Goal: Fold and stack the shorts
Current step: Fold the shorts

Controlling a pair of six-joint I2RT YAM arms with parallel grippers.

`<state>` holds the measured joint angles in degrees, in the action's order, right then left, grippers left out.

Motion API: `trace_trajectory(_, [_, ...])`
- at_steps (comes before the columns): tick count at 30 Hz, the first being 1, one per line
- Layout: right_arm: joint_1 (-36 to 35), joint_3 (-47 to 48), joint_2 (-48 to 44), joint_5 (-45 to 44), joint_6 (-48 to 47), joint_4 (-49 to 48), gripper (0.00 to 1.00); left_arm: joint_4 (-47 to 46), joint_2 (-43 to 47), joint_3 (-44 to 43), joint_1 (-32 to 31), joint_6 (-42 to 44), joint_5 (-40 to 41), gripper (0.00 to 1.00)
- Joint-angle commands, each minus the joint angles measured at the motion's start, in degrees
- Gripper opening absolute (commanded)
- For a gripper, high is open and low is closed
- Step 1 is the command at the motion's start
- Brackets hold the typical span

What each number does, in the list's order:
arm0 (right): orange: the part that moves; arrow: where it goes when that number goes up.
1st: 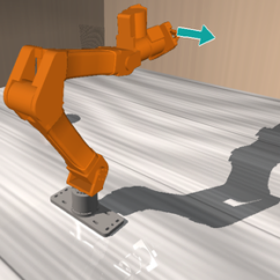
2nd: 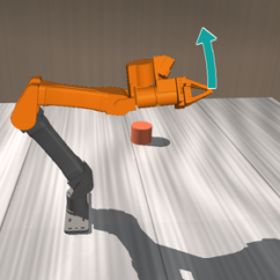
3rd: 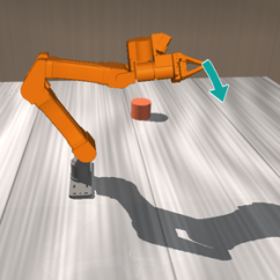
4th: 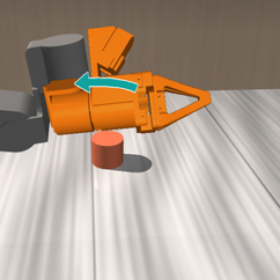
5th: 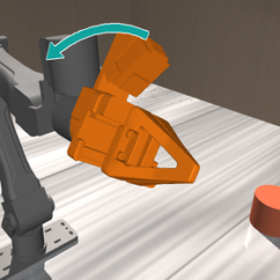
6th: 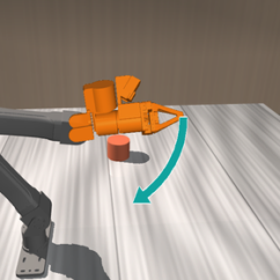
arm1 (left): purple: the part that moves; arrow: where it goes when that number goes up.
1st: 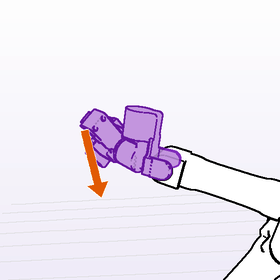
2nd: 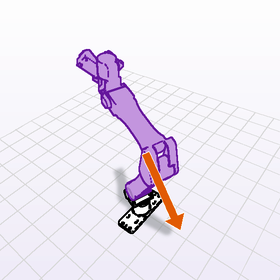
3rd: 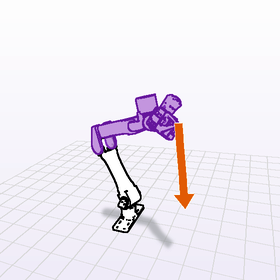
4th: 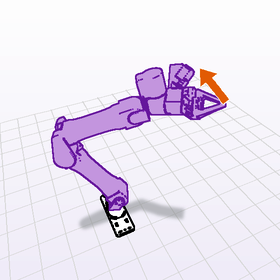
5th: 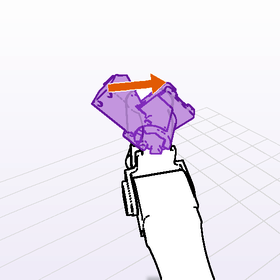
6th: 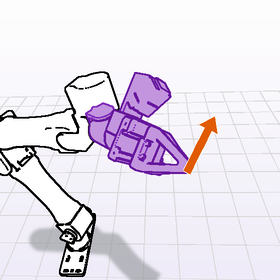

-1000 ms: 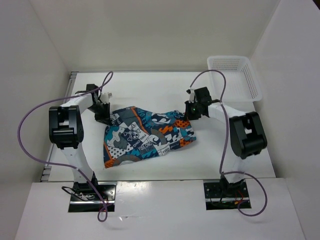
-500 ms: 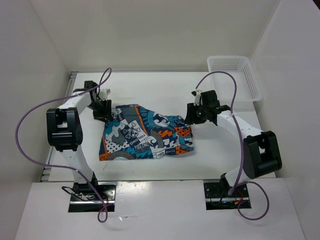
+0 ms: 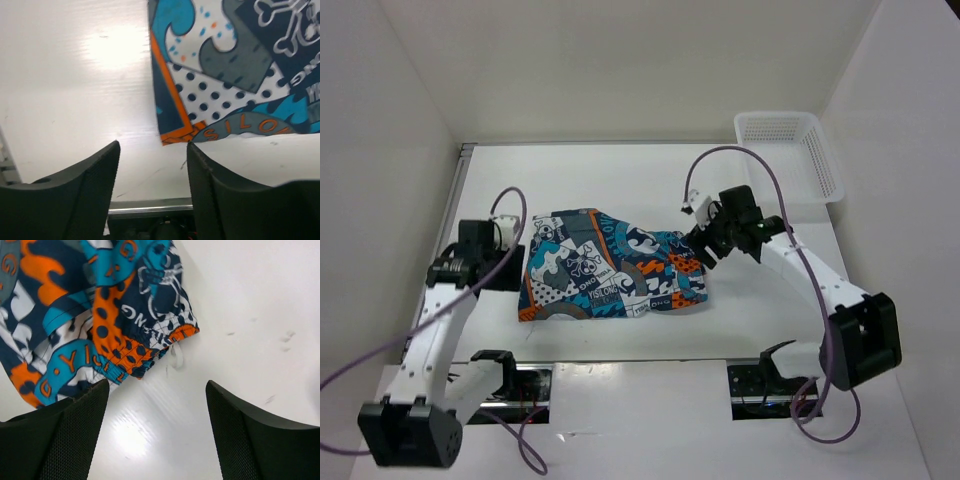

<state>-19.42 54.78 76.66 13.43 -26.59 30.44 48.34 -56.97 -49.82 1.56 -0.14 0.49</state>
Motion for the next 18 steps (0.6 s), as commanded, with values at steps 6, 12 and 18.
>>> trace_trajectory(6, [-15.10, -6.43, -9.95, -6.75, -21.66, 4.54, 0.84, 0.35, 17.42, 13.60, -9.81, 0.14, 13.38, 0.79])
trace_trajectory(12, [-18.20, -9.78, -10.57, -10.52, -27.18, 6.12, 0.84, -4.90, 13.99, 19.40, -18.08, 0.14, 16.63, 0.82])
trace_trajectory(18, [-23.55, -15.32, -13.47, -12.64, -29.75, 4.37, 0.84, -14.05, 17.50, 30.13, -24.84, 0.14, 19.55, 0.82])
